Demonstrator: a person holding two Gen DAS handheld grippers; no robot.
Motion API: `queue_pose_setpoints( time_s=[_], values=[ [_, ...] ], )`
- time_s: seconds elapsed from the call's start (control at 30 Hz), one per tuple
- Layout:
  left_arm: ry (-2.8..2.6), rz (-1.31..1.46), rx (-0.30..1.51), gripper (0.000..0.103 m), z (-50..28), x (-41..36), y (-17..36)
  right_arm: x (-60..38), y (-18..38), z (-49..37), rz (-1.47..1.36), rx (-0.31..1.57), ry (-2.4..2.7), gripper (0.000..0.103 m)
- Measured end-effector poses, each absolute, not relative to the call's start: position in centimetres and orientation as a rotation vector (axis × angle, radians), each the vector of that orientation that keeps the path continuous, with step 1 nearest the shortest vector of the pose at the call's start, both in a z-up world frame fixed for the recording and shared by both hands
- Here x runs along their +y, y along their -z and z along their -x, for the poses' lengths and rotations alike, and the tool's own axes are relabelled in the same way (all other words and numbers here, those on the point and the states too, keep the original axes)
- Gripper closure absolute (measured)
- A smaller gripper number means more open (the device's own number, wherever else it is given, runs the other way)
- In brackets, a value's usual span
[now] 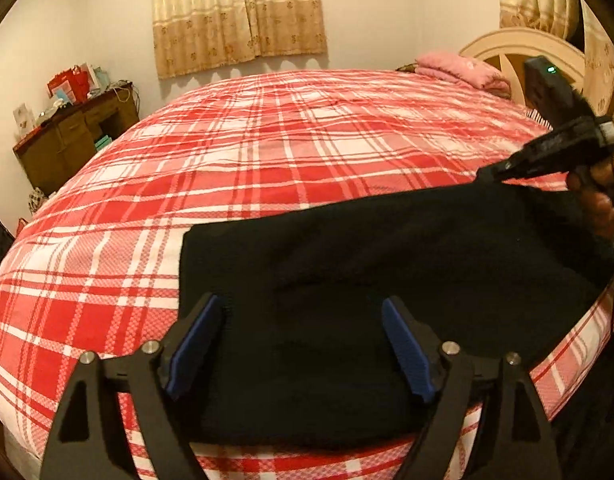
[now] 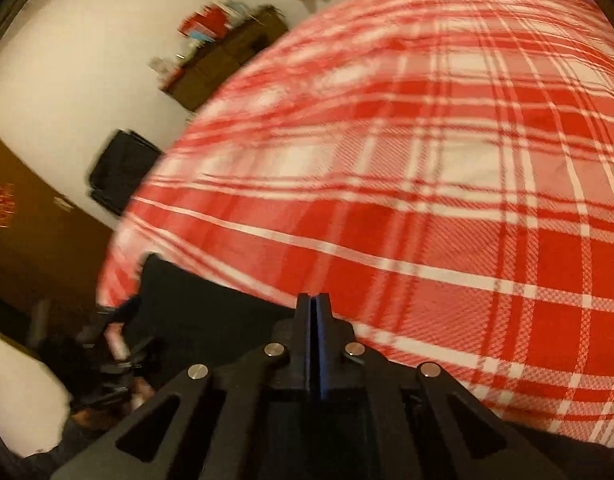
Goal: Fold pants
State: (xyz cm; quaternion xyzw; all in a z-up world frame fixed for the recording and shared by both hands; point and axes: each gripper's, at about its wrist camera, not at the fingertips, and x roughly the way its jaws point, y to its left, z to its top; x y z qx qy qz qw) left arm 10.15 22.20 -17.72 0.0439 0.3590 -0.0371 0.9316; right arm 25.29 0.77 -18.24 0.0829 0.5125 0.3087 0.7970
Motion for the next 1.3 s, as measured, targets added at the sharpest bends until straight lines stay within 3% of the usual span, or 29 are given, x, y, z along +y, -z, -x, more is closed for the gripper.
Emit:
queue_pose_setpoints(
  time_s=[0.13,0.3,0.47,0.63,0.7,0.73,0.77,0.9,1.1,1.13,1.3],
  values=[
    [0.068,-0.107,0.738,0.015,-10.0,21.8,17.7,0.8,19.1,-25.3,-0.161,1.084,-0.661,0.101],
    [0.068,-0.032,0.732,0.015,-9.8,22.9,16.7,-0.3,16.1,-23.0,-0.075,1.003,-0.667,0.099],
    [0.048,-0.039,0.738,0.015,-10.0,23.3,17.2,-2.0,13.7,-17.4,0.023,0.951,-0.75,0.099],
    [0.033,-0.1,0.741,0.011,-10.0,22.3,17.6,1.6,15.2,-11.2,0.183,0.951,-0.879,0.097],
    [0.036,-0.098,0.745,0.011,-10.0,22.6,17.6,3.1,16.8,-10.2,0.225,0.973,-0.897,0.079],
    [0.038,-0.093,0.746,0.011,-9.9,22.7,17.5,3.7,17.5,-9.8,0.254,0.984,-0.891,0.048],
    [0.04,-0.081,0.747,0.011,-9.9,22.9,17.4,4.1,18.2,-9.5,0.281,0.997,-0.882,0.039],
    [0.048,-0.04,0.744,0.011,-9.9,23.5,17.3,4.5,19.0,-8.6,0.326,0.994,-0.885,0.044],
    [0.045,-0.066,0.74,0.01,-10.0,23.2,17.5,4.1,19.1,-9.0,0.372,0.97,-0.829,0.084],
    [0.043,-0.066,0.74,0.01,-10.0,23.3,17.5,4.1,19.1,-9.0,0.379,0.965,-0.827,0.094],
    [0.019,0.016,0.788,0.009,-10.5,25.2,18.3,4.9,19.5,-7.8,0.426,0.962,-0.849,0.096]
  ],
)
